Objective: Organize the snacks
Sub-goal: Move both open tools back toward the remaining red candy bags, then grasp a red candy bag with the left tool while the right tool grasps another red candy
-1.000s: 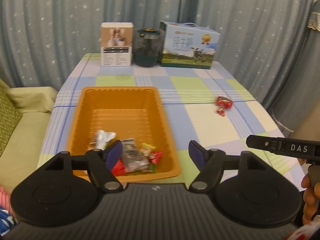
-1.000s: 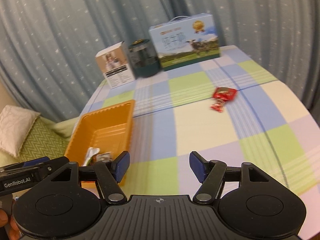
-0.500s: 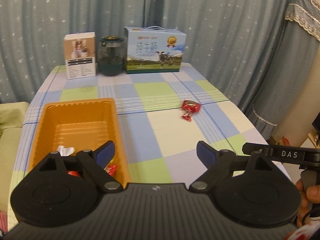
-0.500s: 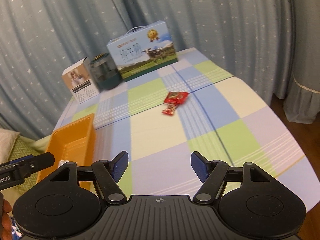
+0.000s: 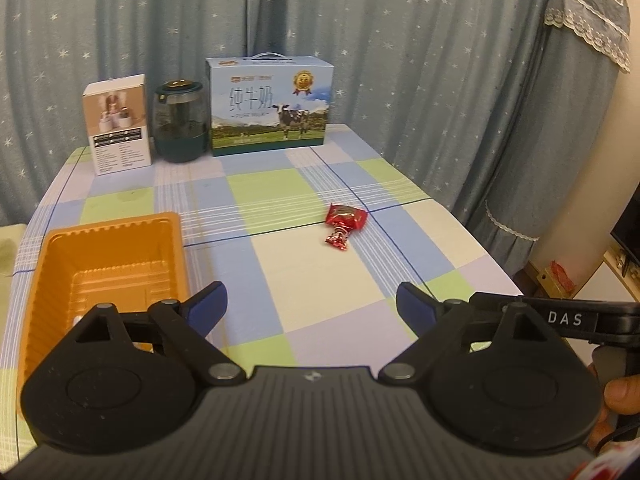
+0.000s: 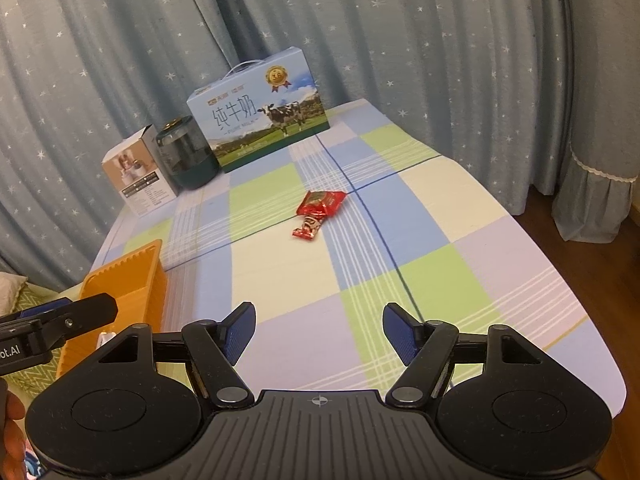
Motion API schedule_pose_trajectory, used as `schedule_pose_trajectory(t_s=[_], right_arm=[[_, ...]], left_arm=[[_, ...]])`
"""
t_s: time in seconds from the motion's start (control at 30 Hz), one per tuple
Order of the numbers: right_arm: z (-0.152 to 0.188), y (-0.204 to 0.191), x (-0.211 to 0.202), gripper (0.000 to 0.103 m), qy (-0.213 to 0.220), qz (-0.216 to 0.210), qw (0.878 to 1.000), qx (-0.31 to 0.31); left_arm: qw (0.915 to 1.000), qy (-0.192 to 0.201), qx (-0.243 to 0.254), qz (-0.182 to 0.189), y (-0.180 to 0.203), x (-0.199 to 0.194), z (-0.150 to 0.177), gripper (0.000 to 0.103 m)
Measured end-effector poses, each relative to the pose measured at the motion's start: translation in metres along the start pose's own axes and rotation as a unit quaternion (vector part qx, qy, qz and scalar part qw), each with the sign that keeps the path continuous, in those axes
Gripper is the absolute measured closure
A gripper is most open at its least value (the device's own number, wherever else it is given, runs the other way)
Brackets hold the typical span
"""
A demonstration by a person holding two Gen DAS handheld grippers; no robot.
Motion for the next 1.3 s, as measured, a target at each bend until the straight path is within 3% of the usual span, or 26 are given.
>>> schedule_pose_trajectory(t_s=[0.4,0.73,0.97,1.1,1.3], right_arm=[[-0.019,0.026,0.026,0.033,0.006,0.018,0.999,-0.028],[-0.055,0.047,0.076,0.033,0.028,0.002,0.996,-0.088],[-0.068,0.065,0.124,0.033,0.027,-0.006,0.992,-0.121],[-0.070,0.071,0.153,0.051,0.020,-0.016,0.989,-0.143],[-0.068,0.080,0.187,0.054,0.011,-0.020,0.988,-0.153]], left_arm=[[1.0000,-0.004,0.004,0.004,0.012,0.044,-0.013,0.012],[0.9996,-0.012,0.024,0.002,0.023,0.125,-0.019,0.013],[0.9984,-0.021,0.051,0.012,0.036,0.191,-0.016,0.022],[0.9975,-0.025,0.064,0.014,0.041,0.228,-0.014,0.031],[0.9972,-0.023,0.070,0.013,0.040,0.271,-0.018,0.045]])
Point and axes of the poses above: each gripper's, at about its wrist camera, not at the fingertips, and x roughly the way its jaws point, y to its right, z to its underside, the point moved 10 cm from there along x, roughly the way its jaws point, and after that the axes turned 1 degree about -x, right-handed, at the moved point
